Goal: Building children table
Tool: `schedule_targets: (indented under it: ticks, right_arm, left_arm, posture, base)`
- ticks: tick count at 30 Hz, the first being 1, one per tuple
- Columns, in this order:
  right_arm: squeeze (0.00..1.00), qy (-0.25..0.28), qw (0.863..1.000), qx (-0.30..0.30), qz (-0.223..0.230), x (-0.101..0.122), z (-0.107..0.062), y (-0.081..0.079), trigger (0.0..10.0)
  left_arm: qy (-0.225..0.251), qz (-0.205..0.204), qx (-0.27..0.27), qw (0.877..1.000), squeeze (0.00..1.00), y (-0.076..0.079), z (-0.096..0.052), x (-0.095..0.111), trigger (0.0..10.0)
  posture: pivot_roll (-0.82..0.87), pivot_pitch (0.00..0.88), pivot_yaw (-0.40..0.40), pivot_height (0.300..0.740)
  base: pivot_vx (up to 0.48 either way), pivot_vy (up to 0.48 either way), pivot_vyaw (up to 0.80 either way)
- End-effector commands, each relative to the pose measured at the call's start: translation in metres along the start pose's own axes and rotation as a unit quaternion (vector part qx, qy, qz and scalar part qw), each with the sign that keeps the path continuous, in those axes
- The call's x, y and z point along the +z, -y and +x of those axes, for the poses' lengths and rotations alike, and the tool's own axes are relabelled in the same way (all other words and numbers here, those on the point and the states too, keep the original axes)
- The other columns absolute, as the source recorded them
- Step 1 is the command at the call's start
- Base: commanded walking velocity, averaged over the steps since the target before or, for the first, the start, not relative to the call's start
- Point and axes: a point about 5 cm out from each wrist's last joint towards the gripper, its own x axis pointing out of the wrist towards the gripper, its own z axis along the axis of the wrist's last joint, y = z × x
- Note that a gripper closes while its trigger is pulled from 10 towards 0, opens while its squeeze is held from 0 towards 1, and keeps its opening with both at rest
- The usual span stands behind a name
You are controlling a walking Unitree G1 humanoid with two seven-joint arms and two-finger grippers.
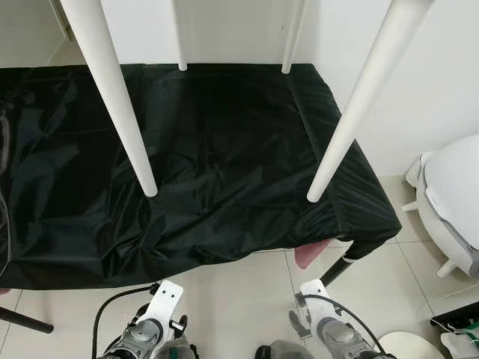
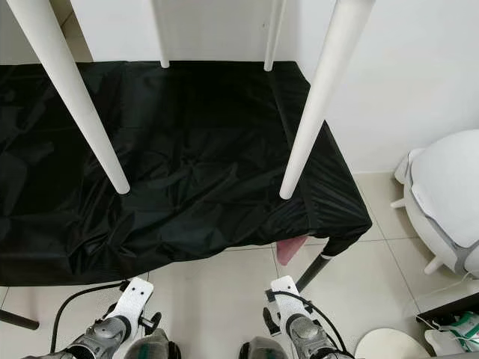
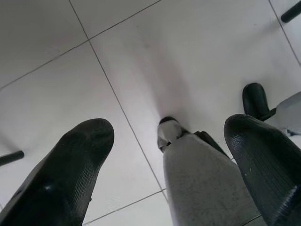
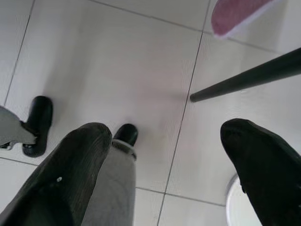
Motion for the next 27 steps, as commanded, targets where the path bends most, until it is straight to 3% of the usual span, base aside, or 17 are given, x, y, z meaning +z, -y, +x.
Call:
schedule_targets:
  ticks: [1,8,10,16,27]
  right_arm:
    - [0.00,-0.012,1.000,0.003,0.005,-0.003,0.000,-0.001,10.0]
    - [0.00,-0.023,1.000,0.007,0.006,-0.007,-0.001,-0.005,10.0]
    - [0.00,-0.025,1.000,0.011,0.008,-0.009,-0.001,-0.006,10.0]
    - [0.00,-0.035,0.999,0.010,0.000,-0.014,-0.003,-0.004,10.0]
    - [0.00,-0.046,0.999,0.001,0.003,-0.019,-0.005,0.000,10.0]
  left_arm:
    - [-0.017,-0.020,0.088,0.996,0.00,-0.007,-0.001,-0.006,10.0]
    - [-0.025,-0.042,0.057,0.997,0.00,0.001,-0.001,-0.010,10.0]
    - [-0.030,-0.019,0.057,0.998,0.00,0.002,-0.001,-0.012,10.0]
    - [-0.050,-0.004,0.056,0.997,0.00,0.006,-0.003,-0.021,10.0]
    - [-0.076,-0.003,0.060,0.995,0.00,0.006,-0.008,-0.037,10.0]
  posture:
    - [-0.02,0.000,0.006,0.740]
    - [-0.03,0.000,0.008,0.740]
    - [-0.02,0.000,0.002,0.740]
    - [-0.01,0.000,-0.003,0.740]
    - [-0.02,0.000,0.003,0.740]
  base:
    - [0.000,0.000,0.00]
    - [0.000,0.000,0.00]
    - [0.000,0.000,0.00]
    - [0.000,0.000,0.00]
    - [0.000,0.000,0.00]
